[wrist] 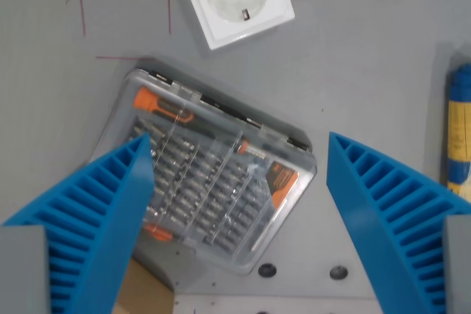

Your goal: Move above the white socket

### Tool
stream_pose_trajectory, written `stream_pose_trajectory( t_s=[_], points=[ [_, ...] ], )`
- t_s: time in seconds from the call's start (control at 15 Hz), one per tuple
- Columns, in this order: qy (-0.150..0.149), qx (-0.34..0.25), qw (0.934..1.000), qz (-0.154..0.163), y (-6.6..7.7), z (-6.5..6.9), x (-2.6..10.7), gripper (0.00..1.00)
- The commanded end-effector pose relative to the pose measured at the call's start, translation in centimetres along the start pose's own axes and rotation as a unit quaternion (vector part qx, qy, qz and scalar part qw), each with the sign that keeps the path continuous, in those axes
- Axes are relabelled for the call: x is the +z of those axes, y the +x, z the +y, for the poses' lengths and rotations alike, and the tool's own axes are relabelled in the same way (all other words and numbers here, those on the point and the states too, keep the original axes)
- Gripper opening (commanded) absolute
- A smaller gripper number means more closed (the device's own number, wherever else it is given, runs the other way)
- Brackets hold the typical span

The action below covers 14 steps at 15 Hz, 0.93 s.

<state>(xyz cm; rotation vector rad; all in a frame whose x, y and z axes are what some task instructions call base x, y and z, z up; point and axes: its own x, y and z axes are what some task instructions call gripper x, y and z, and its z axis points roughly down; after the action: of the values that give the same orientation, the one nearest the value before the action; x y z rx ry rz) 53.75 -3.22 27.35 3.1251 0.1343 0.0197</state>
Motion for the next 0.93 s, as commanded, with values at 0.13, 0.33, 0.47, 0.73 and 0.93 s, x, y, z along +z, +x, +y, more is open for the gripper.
stream_pose_trajectory(
  t_s=[0.13, 0.33, 0.47, 0.73, 0.93],
  points=[
    [-0.002, -0.078, 0.9968, -0.012, 1.8, 0.1, 1.2, 1.00],
    [-0.001, -0.095, 0.9954, -0.015, 2.5, 0.1, 2.4, 1.00],
    [-0.001, -0.106, 0.9943, -0.016, 3.0, 0.1, 3.2, 1.00],
    [-0.001, -0.125, 0.9922, -0.007, 3.8, 0.2, 4.7, 1.00],
    [-0.002, -0.138, 0.9904, 0.002, 4.2, 0.2, 5.7, 1.00]
  ],
)
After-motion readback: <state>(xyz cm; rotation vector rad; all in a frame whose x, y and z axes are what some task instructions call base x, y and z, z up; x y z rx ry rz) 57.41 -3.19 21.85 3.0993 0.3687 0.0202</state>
